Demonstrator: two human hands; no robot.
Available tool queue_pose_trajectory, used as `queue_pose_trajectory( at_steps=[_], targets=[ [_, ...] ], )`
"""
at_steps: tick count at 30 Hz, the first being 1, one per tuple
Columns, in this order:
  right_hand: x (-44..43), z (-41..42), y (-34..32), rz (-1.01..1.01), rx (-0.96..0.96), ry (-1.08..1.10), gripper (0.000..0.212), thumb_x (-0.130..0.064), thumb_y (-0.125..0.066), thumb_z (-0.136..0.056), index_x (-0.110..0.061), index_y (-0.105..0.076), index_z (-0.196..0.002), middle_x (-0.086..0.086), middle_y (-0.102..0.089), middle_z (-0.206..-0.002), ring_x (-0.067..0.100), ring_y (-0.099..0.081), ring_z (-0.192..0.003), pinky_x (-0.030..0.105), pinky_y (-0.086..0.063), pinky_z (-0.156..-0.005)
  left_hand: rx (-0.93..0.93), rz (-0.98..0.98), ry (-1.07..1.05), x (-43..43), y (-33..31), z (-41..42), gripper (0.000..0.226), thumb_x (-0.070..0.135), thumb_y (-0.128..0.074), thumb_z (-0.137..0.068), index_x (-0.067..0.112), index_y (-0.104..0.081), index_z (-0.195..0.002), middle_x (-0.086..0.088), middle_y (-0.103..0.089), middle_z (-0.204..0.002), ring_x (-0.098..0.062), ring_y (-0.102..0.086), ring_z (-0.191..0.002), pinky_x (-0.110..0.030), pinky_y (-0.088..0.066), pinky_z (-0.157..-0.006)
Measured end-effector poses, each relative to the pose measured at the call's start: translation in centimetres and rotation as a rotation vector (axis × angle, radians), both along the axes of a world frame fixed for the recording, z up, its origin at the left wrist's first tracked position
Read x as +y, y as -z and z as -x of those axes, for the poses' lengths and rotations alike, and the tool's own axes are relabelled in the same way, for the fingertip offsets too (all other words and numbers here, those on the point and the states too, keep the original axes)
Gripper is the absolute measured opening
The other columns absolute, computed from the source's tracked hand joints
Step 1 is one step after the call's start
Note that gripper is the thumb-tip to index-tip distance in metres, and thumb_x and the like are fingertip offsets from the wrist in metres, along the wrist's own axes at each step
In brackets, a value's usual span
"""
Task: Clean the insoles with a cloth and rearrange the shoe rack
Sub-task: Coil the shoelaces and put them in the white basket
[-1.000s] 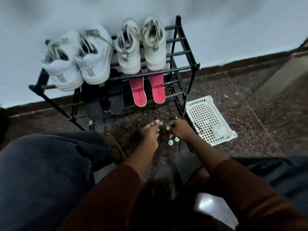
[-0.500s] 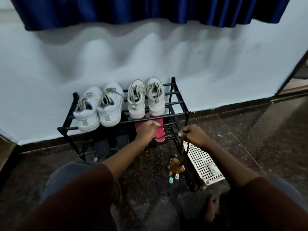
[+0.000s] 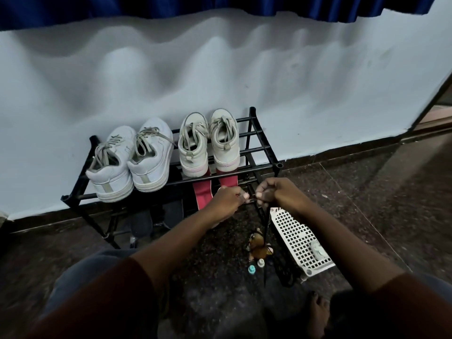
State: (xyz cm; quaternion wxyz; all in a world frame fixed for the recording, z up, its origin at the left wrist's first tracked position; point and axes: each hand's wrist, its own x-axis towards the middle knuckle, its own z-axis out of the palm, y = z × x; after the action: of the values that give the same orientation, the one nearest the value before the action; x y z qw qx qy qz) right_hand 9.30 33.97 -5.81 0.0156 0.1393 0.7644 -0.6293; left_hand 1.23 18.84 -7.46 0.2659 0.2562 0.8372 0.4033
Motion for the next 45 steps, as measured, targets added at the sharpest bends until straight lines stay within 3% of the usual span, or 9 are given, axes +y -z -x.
queue_pose_trajectory(
  at_steps=[4,7,11,17,23,29,38,42,45],
  targets=[
    [1.6,-0.3,0.3,-0.112,-0.030,-0.041,0.008,0.006,-0.055,-0.086,0.004,-0.061,-0.082,0.011,-0.061,-0.067,0.011,-0.053,-0.055,0.020,-0.045,-0.057,0.010,0.069,-0.045,-1.6,1.0,1.7,0.025,0.027,-0.051,-0.096,0.018,-0.063,-0.077,-0.015,-0.064,-0.093,-0.019,-0.048,-0.090,-0.031,-0.042,-0.081],
    [2.7,-0.6,0.3,-0.174,-0.055,-0.041,0.008,0.005,-0.055,-0.086,0.006,-0.063,-0.085,0.010,-0.062,-0.070,0.012,-0.055,-0.061,0.020,-0.045,-0.058,0.045,0.136,-0.130,-2.8,1.0,2.9,0.026,0.023,-0.051,-0.097,0.005,-0.068,-0.088,-0.014,-0.058,-0.088,-0.015,-0.053,-0.073,-0.022,-0.041,-0.065],
    [2.6,-0.2,0.2,-0.177,-0.029,-0.009,0.008,0.005,-0.057,-0.085,0.001,-0.064,-0.083,0.015,-0.064,-0.074,0.020,-0.056,-0.068,0.028,-0.047,-0.066,0.051,0.202,-0.161,-3.2,1.7,3.2,0.023,0.026,-0.051,-0.096,0.012,-0.068,-0.097,-0.022,-0.062,-0.111,-0.029,-0.057,-0.102,-0.028,-0.043,-0.080],
    [0.9,0.5,0.1,-0.144,0.024,-0.034,0.012,0.004,-0.060,-0.084,-0.006,-0.065,-0.079,0.009,-0.063,-0.068,0.013,-0.056,-0.060,0.023,-0.048,-0.062,0.013,0.051,0.111,-1.2,0.2,0.6,0.032,0.038,-0.045,-0.098,0.029,-0.058,-0.127,0.006,-0.051,-0.106,-0.019,-0.038,-0.122,-0.031,-0.033,-0.103],
    [0.2,0.5,0.4,-0.100,0.016,-0.061,0.007,0.006,-0.059,-0.084,0.003,-0.065,-0.085,0.011,-0.065,-0.071,0.012,-0.058,-0.063,0.019,-0.049,-0.061,-0.079,-0.057,0.103,-0.6,0.3,-0.3,0.020,0.022,-0.054,-0.096,0.006,-0.067,-0.096,0.004,-0.059,-0.089,-0.004,-0.051,-0.085,-0.022,-0.036,-0.079],
    [1.0,0.1,0.7,-0.136,-0.025,-0.041,0.012,0.003,-0.058,-0.087,0.009,-0.067,-0.092,0.028,-0.066,-0.085,0.023,-0.057,-0.073,0.024,-0.048,-0.067,0.021,0.126,0.062,-1.5,1.8,1.2,0.014,0.030,-0.054,-0.094,0.024,-0.060,-0.083,-0.011,-0.059,-0.106,-0.021,-0.043,-0.114,-0.024,-0.033,-0.080],
    [2.3,0.0,0.5,-0.227,-0.073,-0.088,0.013,0.001,-0.060,-0.085,-0.004,-0.071,-0.090,0.019,-0.070,-0.085,0.019,-0.063,-0.075,0.024,-0.048,-0.072,0.146,0.424,-0.008,-2.7,3.1,2.7,0.028,0.030,-0.049,-0.097,0.013,-0.063,-0.114,-0.014,-0.056,-0.125,-0.028,-0.028,-0.135,-0.037,-0.029,-0.108],
    [0.9,0.3,0.5,-0.239,-0.042,-0.143,0.012,-0.001,-0.063,-0.084,-0.006,-0.072,-0.091,0.010,-0.072,-0.087,0.015,-0.067,-0.079,0.016,-0.051,-0.073,0.128,0.193,0.069,-1.5,1.7,1.2,0.039,0.035,-0.042,-0.099,0.028,-0.048,-0.137,-0.021,-0.042,-0.128,-0.028,-0.035,-0.127,-0.031,-0.031,-0.104],
    [0.5,0.5,0.7,-0.219,-0.009,-0.123,0.013,0.000,-0.064,-0.082,-0.009,-0.072,-0.086,0.010,-0.072,-0.085,0.016,-0.066,-0.079,0.025,-0.052,-0.076,0.090,0.048,0.139,-0.4,1.2,0.1,0.035,0.029,-0.042,-0.100,0.020,-0.055,-0.131,-0.015,-0.047,-0.113,-0.019,-0.037,-0.114,-0.025,-0.029,-0.089]
  ],
)
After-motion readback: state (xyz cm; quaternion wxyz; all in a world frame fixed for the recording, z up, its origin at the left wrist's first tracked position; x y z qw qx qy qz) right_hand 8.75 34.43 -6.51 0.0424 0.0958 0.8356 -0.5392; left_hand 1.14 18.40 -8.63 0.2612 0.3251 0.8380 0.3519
